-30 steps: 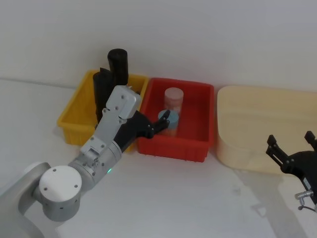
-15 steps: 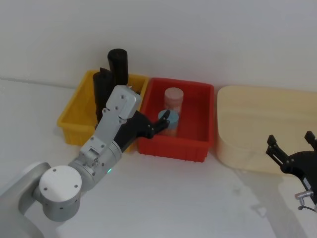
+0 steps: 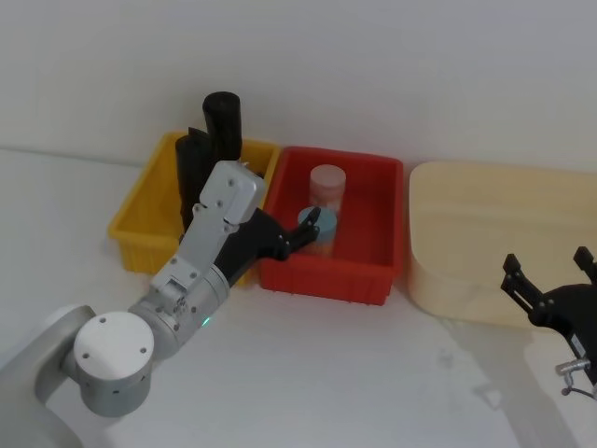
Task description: Pick up the garbage bag with the one hand and transfer it to the other hand.
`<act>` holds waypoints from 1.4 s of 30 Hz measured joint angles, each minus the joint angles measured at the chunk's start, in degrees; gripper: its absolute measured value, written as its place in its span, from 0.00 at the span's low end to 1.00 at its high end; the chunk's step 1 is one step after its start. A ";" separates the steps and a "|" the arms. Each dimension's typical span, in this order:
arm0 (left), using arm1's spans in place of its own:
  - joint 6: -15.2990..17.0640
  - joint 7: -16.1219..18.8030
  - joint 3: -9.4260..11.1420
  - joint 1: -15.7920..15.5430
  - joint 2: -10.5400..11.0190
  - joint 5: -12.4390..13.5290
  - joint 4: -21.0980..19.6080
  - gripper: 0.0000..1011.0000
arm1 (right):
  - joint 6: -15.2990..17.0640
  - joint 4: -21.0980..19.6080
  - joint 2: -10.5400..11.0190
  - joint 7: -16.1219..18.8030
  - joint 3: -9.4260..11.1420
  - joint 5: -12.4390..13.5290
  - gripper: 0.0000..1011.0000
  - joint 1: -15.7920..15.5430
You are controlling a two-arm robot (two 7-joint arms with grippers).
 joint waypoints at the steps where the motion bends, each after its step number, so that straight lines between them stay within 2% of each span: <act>1: 0.00 0.00 0.00 0.00 0.00 0.00 0.00 0.99 | 0.00 0.00 0.00 0.00 0.00 0.00 0.99 0.00; 42: 0.00 0.00 0.00 0.00 0.00 0.00 0.00 0.99 | 0.00 0.00 0.00 0.00 0.00 0.00 0.99 0.00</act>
